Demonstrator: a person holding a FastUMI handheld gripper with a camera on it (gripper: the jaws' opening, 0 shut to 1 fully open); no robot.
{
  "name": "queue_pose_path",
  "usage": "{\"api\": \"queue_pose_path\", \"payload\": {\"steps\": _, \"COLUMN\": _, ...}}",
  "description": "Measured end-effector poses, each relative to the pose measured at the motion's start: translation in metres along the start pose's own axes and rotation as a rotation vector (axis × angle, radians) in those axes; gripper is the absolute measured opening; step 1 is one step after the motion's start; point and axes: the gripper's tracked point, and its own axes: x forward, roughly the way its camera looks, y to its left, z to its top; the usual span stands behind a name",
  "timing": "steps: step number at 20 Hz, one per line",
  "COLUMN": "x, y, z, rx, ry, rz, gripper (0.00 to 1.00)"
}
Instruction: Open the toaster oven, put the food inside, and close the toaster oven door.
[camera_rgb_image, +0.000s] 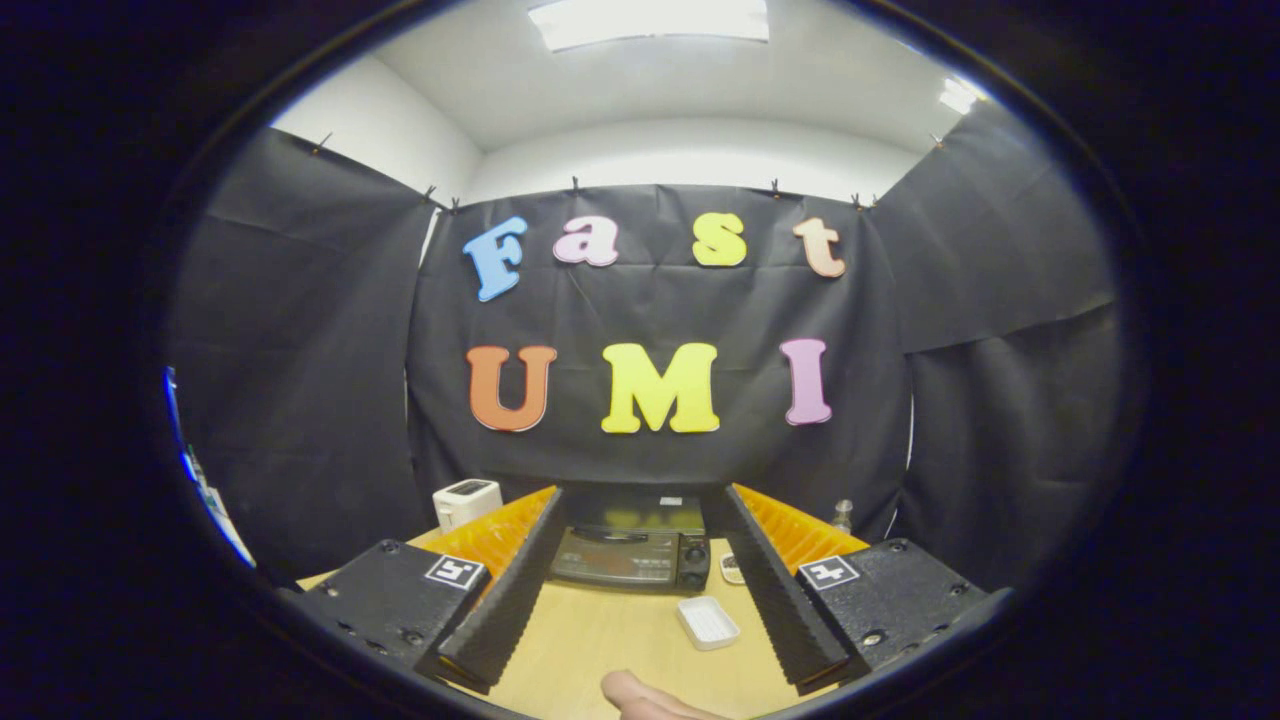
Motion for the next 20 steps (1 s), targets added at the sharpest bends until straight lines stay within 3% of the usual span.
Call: {"api": "queue_pose_path", "payload": {"steps": 20, "x": 0.014, "y": 0.011, "z": -0.025, "rx": 0.015, "ry": 0.053, "rz": 0.049, "gripper": 0.99}}
